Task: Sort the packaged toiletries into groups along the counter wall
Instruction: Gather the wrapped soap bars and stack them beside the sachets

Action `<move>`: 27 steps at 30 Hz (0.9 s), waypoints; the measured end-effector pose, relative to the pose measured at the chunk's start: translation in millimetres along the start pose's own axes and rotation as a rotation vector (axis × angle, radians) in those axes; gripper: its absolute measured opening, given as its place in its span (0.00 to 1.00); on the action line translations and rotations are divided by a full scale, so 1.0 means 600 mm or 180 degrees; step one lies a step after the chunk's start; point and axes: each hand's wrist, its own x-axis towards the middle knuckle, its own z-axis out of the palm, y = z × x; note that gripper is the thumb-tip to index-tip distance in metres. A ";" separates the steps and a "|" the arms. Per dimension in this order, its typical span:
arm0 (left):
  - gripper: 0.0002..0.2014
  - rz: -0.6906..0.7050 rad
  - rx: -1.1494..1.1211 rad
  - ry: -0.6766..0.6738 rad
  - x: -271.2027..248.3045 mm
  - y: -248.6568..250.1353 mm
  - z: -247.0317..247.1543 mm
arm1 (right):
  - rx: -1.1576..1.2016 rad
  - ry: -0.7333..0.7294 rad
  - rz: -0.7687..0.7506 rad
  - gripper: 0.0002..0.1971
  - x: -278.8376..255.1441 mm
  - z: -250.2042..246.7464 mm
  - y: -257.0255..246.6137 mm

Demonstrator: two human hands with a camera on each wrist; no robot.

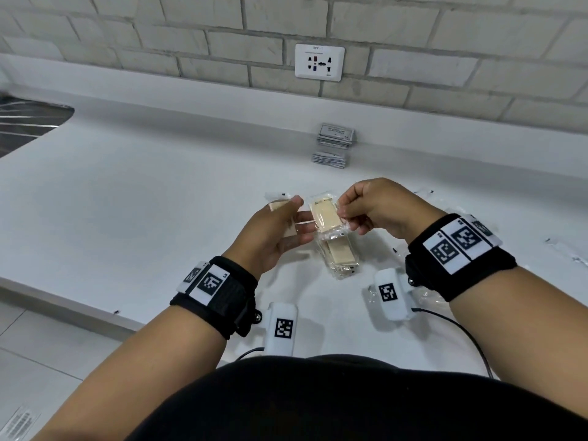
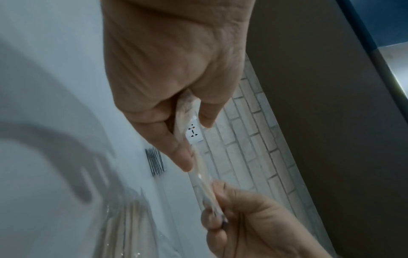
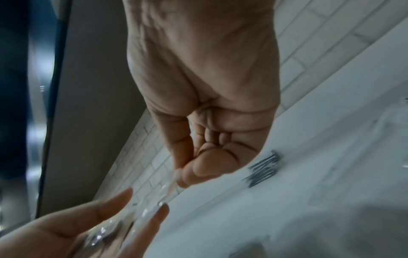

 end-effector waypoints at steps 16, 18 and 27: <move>0.32 0.0447 -0.0133 -0.0771 -0.009 0.012 0.013 | -0.0315 -0.0127 -0.0494 0.05 -0.025 0.060 -0.043; 0.33 0.0484 -0.0150 -0.0793 -0.008 0.018 0.016 | -0.0316 -0.0002 -0.0592 0.07 -0.025 0.057 -0.047; 0.28 -0.0308 0.0397 0.0107 0.004 0.017 -0.036 | -0.1304 0.0212 -0.0779 0.01 -0.019 0.000 -0.054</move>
